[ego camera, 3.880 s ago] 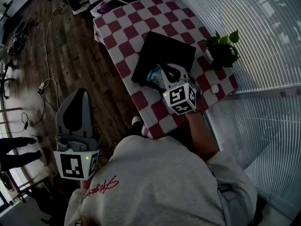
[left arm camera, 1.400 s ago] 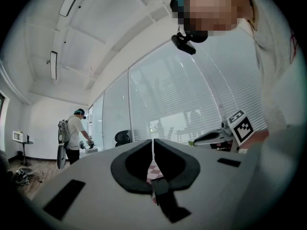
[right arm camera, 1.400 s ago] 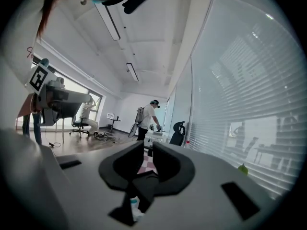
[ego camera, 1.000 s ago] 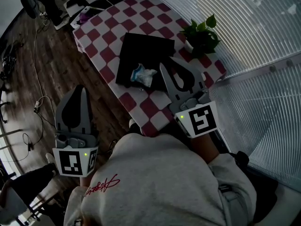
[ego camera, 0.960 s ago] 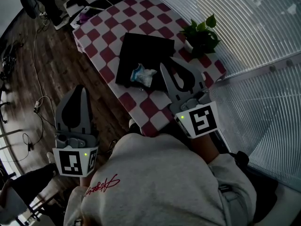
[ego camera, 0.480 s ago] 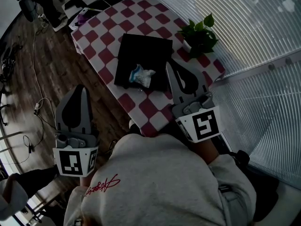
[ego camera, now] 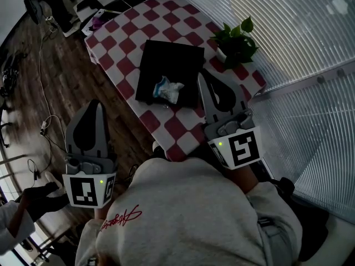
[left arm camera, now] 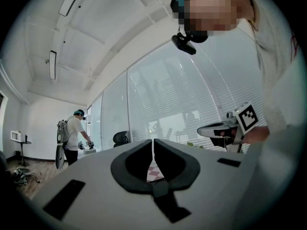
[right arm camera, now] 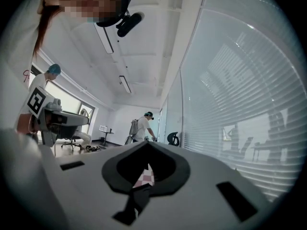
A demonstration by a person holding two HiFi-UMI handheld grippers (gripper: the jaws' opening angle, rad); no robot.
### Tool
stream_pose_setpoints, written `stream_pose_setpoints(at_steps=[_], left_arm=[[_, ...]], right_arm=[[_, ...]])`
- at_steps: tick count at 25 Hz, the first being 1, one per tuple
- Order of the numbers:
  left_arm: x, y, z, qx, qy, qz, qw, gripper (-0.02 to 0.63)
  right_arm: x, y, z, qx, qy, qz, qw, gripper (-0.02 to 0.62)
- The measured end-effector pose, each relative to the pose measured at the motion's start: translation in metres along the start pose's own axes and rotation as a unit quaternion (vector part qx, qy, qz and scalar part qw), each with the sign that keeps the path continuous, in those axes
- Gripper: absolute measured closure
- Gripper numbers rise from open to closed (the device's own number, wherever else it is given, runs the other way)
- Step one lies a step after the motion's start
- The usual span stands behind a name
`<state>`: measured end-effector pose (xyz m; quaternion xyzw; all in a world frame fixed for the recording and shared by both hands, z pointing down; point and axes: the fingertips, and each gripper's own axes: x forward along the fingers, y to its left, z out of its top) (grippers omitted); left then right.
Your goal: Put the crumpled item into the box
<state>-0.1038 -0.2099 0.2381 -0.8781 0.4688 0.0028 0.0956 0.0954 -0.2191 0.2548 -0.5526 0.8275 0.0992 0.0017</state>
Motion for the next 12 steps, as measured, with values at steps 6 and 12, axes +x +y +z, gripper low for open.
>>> stream_pose_setpoints(at_steps=[6, 12], left_arm=[[0.0013, -0.0016, 0.0024, 0.001, -0.002, -0.001, 1.0000, 0.581], [0.0021, -0.0029, 0.0010, 0.004, 0.001, -0.002, 1.0000, 0.581]], right_arm=[[-0.0010, -0.0014, 0.0017, -0.003, -0.001, -0.001, 1.000, 0.584], [-0.0022, -0.0031, 0.0001, -0.007, 0.002, 0.000, 1.000, 0.586]])
